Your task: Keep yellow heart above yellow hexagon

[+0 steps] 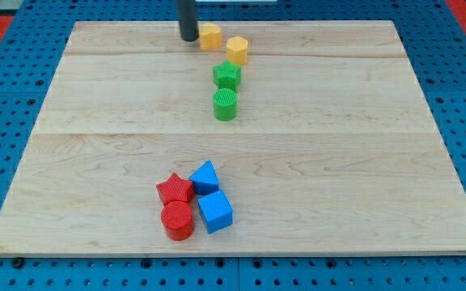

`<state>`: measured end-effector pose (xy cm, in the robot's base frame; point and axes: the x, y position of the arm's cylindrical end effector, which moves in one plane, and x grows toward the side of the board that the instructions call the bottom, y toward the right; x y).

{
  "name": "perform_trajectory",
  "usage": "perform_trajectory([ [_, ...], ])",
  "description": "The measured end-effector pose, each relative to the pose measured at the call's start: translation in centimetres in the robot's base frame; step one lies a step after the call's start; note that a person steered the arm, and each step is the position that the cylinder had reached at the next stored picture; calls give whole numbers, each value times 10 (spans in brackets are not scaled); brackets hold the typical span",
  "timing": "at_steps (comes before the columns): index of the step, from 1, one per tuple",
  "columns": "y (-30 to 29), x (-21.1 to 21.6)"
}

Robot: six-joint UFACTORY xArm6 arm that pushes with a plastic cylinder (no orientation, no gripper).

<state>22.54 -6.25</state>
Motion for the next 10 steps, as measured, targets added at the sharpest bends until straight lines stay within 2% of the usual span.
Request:
perform_trajectory([
  [2, 26, -22],
  [3, 9, -22],
  [5, -1, -7],
  [10, 59, 3],
])
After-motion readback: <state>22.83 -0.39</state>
